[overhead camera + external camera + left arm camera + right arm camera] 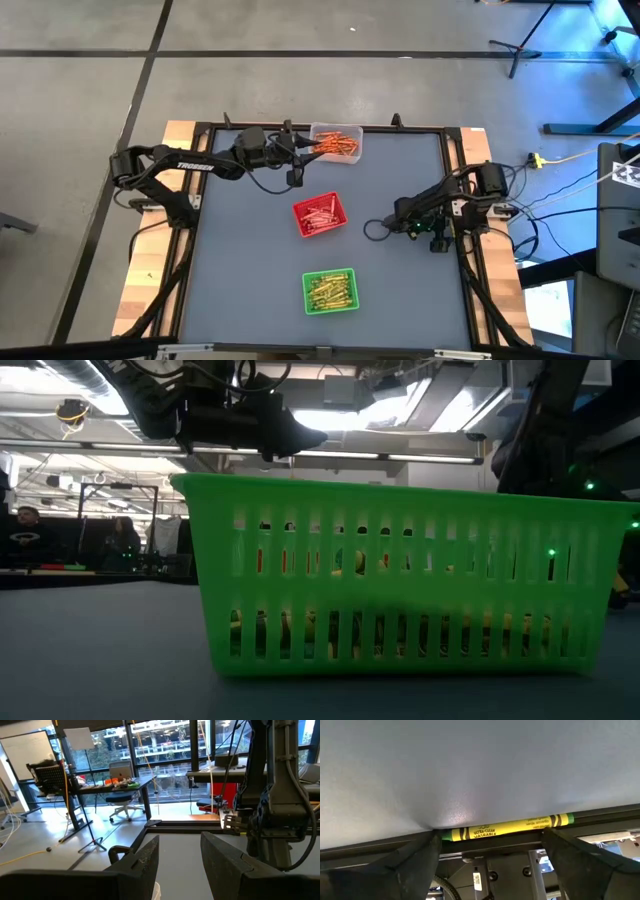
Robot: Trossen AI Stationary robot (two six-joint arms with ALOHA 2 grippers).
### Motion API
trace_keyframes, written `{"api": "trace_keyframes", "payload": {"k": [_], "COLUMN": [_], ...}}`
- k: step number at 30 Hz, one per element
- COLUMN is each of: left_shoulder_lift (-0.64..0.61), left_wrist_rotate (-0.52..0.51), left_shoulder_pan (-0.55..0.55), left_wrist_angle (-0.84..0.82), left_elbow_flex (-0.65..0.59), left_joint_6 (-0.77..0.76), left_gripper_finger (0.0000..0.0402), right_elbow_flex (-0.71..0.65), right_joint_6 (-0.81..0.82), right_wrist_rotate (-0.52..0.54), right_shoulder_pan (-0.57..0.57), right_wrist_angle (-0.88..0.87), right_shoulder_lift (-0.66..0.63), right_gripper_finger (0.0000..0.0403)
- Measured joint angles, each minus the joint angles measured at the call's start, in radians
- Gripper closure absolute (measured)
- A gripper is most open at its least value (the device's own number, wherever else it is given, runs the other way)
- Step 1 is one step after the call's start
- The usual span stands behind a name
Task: Sort crayons
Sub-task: Put the green crayon into the green bin
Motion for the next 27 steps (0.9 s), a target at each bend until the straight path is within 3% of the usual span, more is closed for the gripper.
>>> {"api": "trace_keyframes", "payload": {"k": [6, 10, 20, 27], "left_shoulder_lift": [0.000, 0.000, 0.000, 0.000], "left_wrist_rotate": [0.000, 0.000, 0.003, 0.005], "left_shoulder_pan": [0.000, 0.000, -0.013, -0.020], "left_wrist_angle": [-0.003, -0.003, -0.003, 0.002], "left_elbow_flex": [0.000, 0.000, 0.000, 0.000], "left_joint_6": [-0.006, -0.007, -0.003, 0.000], "left_gripper_finger": [0.0272, 0.0272, 0.0272, 0.0272], "right_elbow_flex": [0.006, 0.003, 0.001, -0.010], "right_joint_6": [-0.030, -0.055, -0.062, -0.025], "right_wrist_rotate": [-0.037, -0.151, -0.151, -0.115], "right_shoulder_pan": [0.000, 0.022, 0.196, 0.216], "right_wrist_angle": [0.001, 0.007, 0.024, 0.047], "right_shoulder_lift": [0.003, 0.011, 0.033, 0.032], "right_gripper_finger": [0.0052, 0.0052, 0.0052, 0.0052]}}
